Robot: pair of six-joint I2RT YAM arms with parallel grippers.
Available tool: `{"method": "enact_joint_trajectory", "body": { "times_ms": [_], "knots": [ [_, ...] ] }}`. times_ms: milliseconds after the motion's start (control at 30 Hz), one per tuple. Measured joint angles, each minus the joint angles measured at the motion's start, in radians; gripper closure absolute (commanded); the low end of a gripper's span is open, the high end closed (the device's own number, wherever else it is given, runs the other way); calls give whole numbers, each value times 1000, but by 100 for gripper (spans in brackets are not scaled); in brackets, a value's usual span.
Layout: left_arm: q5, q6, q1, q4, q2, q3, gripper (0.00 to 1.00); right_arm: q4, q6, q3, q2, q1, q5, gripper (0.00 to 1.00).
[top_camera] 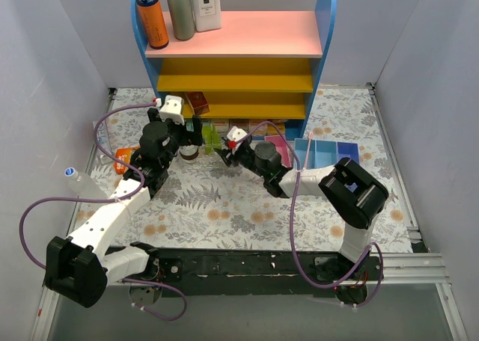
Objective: Prepare toiletry sets of a toothbrush and toothpaste on the tray
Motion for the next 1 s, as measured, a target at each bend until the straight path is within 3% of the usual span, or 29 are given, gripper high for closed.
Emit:
{"method": "enact_joint_trajectory", "body": {
  "times_ms": [500,800,1000],
  "knots": [
    [0,0,0,0,0,-1,2,-1,1,-3,-64,5,13,32],
    [0,0,0,0,0,-1,2,-23,56,-32,-175,-13,19,37],
    [0,0,-1,1,0,-4,2,-69,98,-92,-348,-105,17,38]
  ]
}}
